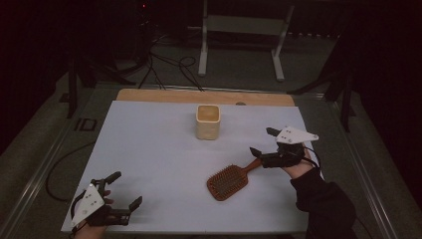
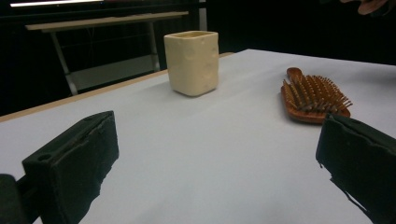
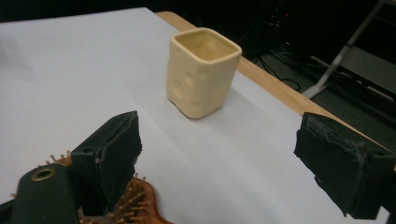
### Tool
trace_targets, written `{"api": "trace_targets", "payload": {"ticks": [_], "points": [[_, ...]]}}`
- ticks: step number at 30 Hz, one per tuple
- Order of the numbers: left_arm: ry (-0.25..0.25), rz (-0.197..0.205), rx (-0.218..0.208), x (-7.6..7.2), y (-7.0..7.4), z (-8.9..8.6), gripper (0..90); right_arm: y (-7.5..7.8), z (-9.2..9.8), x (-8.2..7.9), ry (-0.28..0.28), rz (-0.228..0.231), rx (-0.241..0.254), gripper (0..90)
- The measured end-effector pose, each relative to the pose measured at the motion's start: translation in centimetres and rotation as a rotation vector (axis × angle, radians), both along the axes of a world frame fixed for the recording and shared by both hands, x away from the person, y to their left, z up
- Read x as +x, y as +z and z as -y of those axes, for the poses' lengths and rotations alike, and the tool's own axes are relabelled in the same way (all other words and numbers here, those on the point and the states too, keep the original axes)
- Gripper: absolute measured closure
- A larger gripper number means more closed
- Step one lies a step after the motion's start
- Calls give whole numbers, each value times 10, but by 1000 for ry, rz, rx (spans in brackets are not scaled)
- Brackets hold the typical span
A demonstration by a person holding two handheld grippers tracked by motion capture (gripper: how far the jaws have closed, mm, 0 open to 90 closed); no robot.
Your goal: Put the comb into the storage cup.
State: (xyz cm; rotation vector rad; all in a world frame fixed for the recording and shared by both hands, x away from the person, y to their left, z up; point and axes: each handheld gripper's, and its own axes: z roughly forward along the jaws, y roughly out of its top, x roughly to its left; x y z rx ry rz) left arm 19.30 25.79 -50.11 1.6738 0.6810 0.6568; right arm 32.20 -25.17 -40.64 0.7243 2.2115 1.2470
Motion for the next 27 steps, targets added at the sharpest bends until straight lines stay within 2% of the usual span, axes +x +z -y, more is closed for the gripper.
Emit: {"api": "trace_targets", "payload": {"ticks": [12, 20, 27], "points": [[-2, -1, 0, 0, 0, 0, 0, -18, 0, 15, -9, -68, -20, 162], [-1, -4, 1, 0, 0, 0, 0, -30, 3, 24, -24, -100, -51, 301], [-1, -8, -2, 0, -1, 0, 0, -43, 3, 32, -41, -133, -101, 448]]}}
